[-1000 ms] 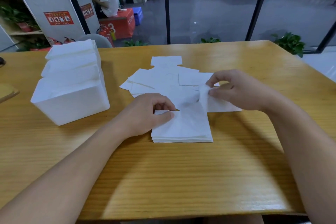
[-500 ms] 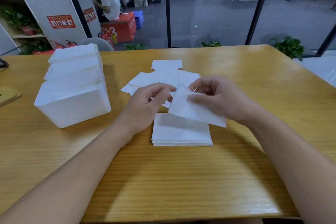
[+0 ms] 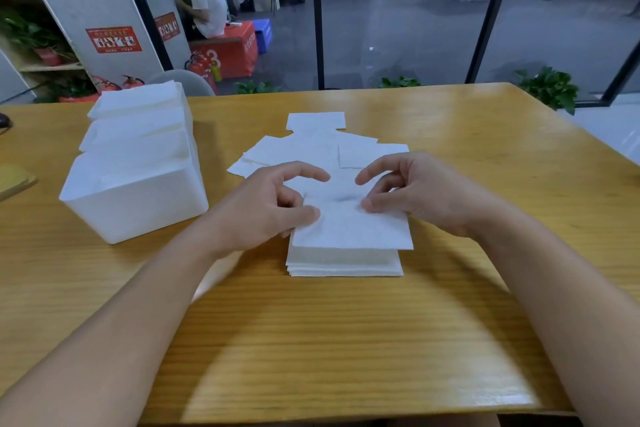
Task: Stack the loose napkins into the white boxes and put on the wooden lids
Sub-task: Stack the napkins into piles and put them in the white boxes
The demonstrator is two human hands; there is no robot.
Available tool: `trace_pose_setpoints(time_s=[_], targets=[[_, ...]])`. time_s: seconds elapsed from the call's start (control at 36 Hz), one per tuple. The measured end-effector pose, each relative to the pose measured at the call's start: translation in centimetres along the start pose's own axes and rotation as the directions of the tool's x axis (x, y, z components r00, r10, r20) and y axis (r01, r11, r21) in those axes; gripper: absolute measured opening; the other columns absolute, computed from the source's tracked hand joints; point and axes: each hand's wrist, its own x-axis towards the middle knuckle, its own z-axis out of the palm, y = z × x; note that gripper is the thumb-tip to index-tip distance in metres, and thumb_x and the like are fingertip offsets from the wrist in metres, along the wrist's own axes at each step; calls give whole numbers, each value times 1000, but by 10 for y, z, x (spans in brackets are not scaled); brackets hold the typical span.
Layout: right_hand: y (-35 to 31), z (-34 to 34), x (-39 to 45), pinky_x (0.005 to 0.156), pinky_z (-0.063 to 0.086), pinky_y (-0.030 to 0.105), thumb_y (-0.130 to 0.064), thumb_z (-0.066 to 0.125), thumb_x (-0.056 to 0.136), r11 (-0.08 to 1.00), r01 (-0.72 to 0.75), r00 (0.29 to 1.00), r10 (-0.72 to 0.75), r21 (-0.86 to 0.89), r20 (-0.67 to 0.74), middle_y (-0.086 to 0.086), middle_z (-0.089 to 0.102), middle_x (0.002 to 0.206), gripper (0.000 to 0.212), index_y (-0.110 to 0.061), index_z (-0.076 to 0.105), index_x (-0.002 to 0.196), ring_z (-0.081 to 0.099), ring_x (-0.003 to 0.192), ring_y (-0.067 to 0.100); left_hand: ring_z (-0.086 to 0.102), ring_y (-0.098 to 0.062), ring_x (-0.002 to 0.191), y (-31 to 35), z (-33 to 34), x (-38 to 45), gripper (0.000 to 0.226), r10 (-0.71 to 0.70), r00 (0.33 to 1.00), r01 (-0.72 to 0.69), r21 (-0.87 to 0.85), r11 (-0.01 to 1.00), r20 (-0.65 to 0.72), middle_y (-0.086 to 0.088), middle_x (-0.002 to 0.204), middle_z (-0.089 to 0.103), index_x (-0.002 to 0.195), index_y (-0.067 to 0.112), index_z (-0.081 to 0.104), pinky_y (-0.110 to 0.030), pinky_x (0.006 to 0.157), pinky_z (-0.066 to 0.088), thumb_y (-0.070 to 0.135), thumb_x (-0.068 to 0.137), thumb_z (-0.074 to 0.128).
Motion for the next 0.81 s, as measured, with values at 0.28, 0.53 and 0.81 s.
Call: trace_pose_setpoints(time_s=[0.28, 0.53, 0.81], targets=[[8, 12, 6, 59, 49, 22, -24, 95, 82, 961, 38, 999, -44, -274, -17, -3, 78, 92, 29, -27, 77, 105, 59, 62, 6, 49, -10, 59, -3, -2, -1, 48, -79, 991, 61, 161, 985, 108, 3, 64, 57, 135, 48, 62, -29, 66, 39, 18, 100, 73], [17, 10, 16, 57, 43, 19, -53, 85, 86, 892, 18, 951, -154, -452, -267, -12, 70, 84, 22, -33, 77, 86, 59, 70, 5, 47, -7, 57, -14, -5, 3, 30, -6, 999, 16, 277, 961, -37, 8, 61, 51, 122, 44, 67, -31, 66, 43, 48, 95, 80], [32, 32, 40, 72, 48, 33, -54, 80, 89, 796, -124, 920, -131, -592, -369, -6, 57, 104, 36, -24, 66, 102, 60, 90, 15, 59, -2, 68, -29, 4, 14, 7, 9, 971, 70, 318, 945, -240, 7, 84, 72, 107, 39, 76, -18, 66, 46, 41, 101, 75]])
